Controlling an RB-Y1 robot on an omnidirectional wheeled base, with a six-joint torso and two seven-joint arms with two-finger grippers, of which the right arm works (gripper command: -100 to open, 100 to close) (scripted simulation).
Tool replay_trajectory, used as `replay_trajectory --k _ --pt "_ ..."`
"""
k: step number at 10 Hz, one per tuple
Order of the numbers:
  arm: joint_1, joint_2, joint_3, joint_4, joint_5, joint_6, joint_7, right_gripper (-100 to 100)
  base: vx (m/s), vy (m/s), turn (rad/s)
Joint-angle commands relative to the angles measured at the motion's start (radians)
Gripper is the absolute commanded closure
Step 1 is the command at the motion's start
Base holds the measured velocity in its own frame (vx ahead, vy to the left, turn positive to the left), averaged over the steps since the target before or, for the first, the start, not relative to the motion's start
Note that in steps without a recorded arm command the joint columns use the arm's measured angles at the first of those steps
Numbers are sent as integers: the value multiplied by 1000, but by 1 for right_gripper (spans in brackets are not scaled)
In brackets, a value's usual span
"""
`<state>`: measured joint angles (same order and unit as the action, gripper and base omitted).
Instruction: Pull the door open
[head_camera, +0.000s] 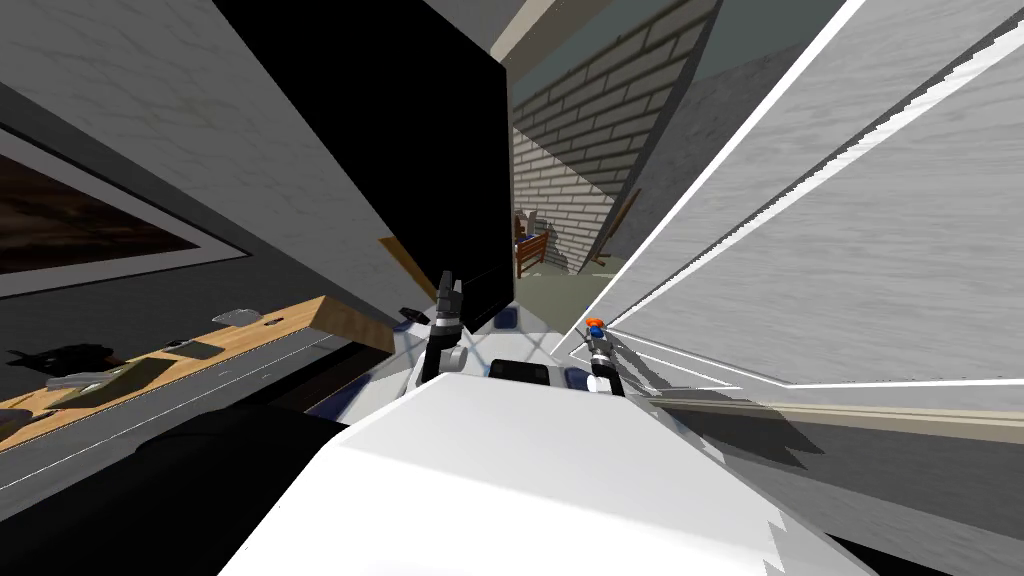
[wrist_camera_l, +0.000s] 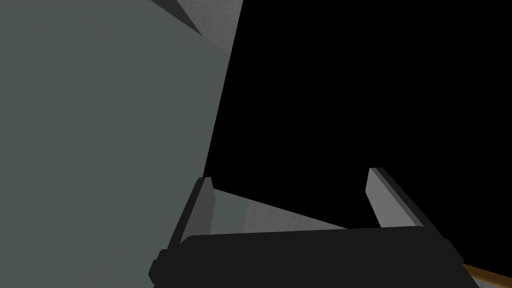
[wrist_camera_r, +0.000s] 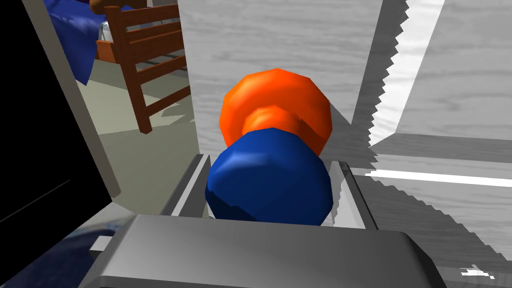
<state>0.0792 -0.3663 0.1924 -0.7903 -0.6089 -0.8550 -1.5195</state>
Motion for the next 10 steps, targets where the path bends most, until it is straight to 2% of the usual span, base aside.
replay_trajectory --k 1,2,3,9,10 --pt "11 -7 7 -10 5 -5 -15 100 -258 -47 161" --pt "10 -4 5 -10 3 1 -7 100 -114 -13 40" --pt "23 -16 27 -14 13 -10 -27 100 -173 -20 99" --pt "68 -82 104 -36 48 -64 -111 100 -242 -24 107" --pt "65 -76 97 -31 45 -57 -102 100 -107 -18 18"
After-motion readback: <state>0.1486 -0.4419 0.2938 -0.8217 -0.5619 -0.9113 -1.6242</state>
